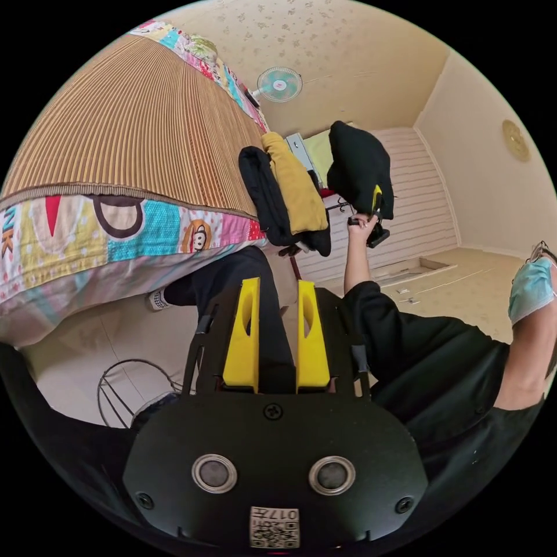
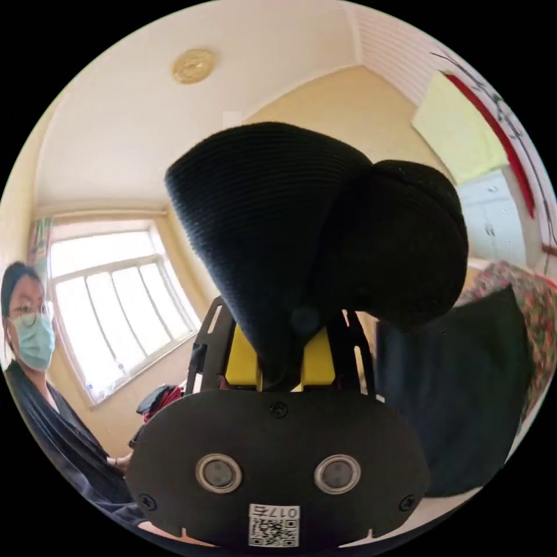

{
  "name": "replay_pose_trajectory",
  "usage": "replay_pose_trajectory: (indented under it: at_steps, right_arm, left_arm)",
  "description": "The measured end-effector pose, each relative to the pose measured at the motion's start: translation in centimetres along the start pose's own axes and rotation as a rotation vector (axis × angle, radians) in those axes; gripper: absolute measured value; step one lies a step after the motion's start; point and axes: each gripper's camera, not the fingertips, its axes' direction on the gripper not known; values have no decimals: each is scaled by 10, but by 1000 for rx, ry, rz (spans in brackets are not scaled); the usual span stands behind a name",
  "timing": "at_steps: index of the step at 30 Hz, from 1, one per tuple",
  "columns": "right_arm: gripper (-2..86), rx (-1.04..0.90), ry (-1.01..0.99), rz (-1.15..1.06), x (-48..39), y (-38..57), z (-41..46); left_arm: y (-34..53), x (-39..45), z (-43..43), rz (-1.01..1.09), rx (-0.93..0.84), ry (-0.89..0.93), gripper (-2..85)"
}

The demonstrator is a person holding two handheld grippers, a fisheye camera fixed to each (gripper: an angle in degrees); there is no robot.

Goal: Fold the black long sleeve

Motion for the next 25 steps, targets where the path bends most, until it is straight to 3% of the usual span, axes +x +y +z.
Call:
replay_pose_trajectory:
  at_steps: [3, 7, 12, 16, 18, 20, 23, 25]
  right_arm:
    - [99, -19, 276, 387, 89, 59, -41]
    - [86, 87, 128, 508, 116, 123, -84]
    - [70, 79, 425, 420, 33, 160, -91]
    - [18, 84, 618, 151, -63, 209, -56]
    - [11, 21, 606, 71, -88, 228, -26]
    - [6, -133, 451, -38, -105, 252, 27]
    - [4, -413, 245, -4, -101, 279, 97]
    - [3, -493, 198, 1, -102, 293, 123]
  left_arm:
    - [-1, -4, 3, -13, -18, -10, 100]
    - [-3, 0, 2, -9, -18, -43, 100]
    - [-3, 6, -7, -1, 37, -85, 100]
    - [3, 17, -37, 24, 162, -200, 92]
    - [7, 24, -62, 38, 243, -307, 86]
    - [15, 32, -108, 48, 370, -478, 85]
    - [29, 42, -186, 11, 562, -715, 88]
    - [39, 50, -237, -33, 685, -872, 103]
